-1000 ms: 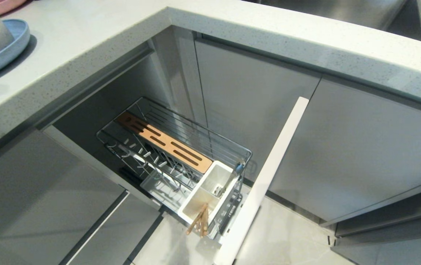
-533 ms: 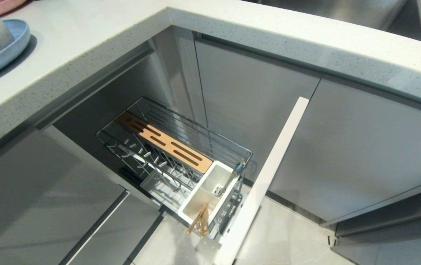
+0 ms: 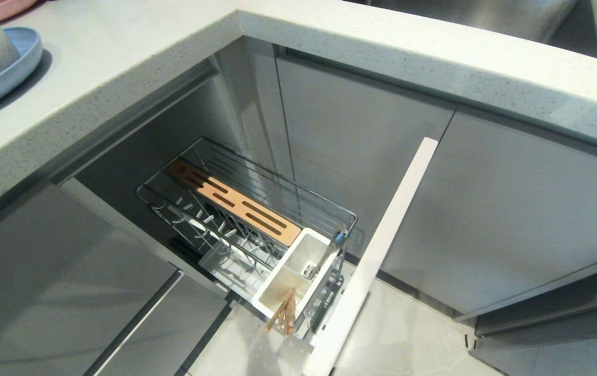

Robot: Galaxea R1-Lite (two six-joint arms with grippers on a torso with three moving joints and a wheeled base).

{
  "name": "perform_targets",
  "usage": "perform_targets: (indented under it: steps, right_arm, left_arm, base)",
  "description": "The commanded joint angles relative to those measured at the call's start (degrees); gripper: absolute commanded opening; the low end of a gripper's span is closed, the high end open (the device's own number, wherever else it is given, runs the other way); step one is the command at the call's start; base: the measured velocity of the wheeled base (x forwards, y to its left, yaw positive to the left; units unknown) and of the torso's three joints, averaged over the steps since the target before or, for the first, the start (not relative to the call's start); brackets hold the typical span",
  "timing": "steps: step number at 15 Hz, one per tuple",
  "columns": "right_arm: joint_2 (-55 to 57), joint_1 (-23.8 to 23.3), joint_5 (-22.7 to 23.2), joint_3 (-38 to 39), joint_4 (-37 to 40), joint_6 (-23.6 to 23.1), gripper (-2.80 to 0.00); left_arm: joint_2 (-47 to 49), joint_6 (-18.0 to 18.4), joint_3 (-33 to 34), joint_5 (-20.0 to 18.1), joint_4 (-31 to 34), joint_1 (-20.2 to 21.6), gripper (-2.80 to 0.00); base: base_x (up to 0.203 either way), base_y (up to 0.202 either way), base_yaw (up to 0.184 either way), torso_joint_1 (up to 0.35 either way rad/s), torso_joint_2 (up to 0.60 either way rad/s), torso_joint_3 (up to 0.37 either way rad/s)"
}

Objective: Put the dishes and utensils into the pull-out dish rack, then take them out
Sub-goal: Take the chopsticks out of the cupboard

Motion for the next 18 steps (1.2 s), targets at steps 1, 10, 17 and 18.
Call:
perform_targets:
  steps: [1, 10, 17, 18]
  right_arm:
    - [-0.2, 0.0, 0.0, 0.1, 0.0, 0.0, -2.8]
    - [-0.2, 0.0, 0.0, 0.1, 0.0, 0.0, -2.8]
    - [-0.2, 0.0, 0.0, 0.1, 0.0, 0.0, -2.8]
    - [-0.2, 0.0, 0.0, 0.1, -0.1, 0.0, -2.8]
  left_arm:
    - [0.0, -0.3, 2.6, -0.6, -0.6, -0.1, -2.8]
    - [1.8, 0.2, 13.0, -2.9, -16.5, 0.5, -2.8]
    - [4.7, 0.0, 14.3, -3.7, -19.9, 2.2, -2.8]
    - [5.2, 0.0, 14.3, -3.7, -19.9, 2.2, -2.8]
  base:
    - [0.0, 0.0, 0.0, 0.0, 0.0, 0.0]
    - [0.0, 0.0, 0.0, 0.0, 0.0, 0.0]
    - [0.0, 0.0, 0.0, 0.0, 0.0, 0.0]
    - [0.0, 0.0, 0.0, 0.0, 0.0, 0.0]
